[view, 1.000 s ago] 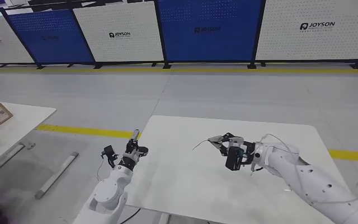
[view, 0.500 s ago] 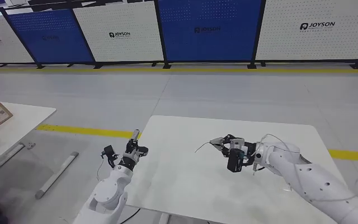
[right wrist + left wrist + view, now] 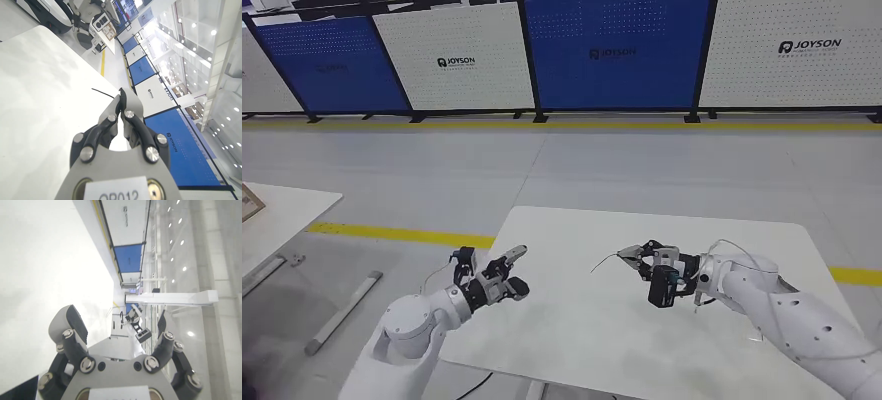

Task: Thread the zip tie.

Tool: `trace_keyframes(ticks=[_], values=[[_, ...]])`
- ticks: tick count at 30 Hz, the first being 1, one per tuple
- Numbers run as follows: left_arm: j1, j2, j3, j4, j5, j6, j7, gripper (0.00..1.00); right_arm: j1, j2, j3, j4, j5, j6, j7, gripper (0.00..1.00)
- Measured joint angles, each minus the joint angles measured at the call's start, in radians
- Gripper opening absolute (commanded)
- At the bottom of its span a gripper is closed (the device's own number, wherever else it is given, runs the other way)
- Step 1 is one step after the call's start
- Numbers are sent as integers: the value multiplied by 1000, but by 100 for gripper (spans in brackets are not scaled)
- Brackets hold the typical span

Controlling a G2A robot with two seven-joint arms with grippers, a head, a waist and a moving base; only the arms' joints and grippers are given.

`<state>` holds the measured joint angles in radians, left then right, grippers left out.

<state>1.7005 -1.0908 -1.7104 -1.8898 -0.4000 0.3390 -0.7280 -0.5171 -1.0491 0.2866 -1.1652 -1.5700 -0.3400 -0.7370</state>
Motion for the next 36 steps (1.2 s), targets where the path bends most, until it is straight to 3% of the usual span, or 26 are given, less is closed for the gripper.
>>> trace_keyframes(ticks=[1,3,10,12,15,18,21,24,27,36], values=[[0,3,15,7,7,4,-26,100,0,0,0,0,0,0,0,0],[-3,4,29,17,7,2,-20,100,0,0,0,0,0,0,0,0],[-3,3,29,17,6,1,-9,100,-3,0,1,-4,0,3,5,0],[-3,3,30,20,3,1,-5,100,-7,-1,4,-24,0,20,39,0],[-2,2,48,49,-74,1,2,100,14,-7,-25,-70,0,51,128,0],[-4,14,58,71,-161,1,-88,100,60,-24,-90,-87,0,75,199,0],[-6,31,69,70,-239,1,-108,100,87,-50,-119,-62,0,66,212,0],[-8,53,86,62,-325,1,-83,100,94,-78,-117,-29,0,34,203,0],[-21,78,124,61,-406,1,-10,100,92,-98,-117,5,0,0,150,0],[-24,81,129,62,-412,1,-1,100,91,-99,-117,9,0,0,144,0]])
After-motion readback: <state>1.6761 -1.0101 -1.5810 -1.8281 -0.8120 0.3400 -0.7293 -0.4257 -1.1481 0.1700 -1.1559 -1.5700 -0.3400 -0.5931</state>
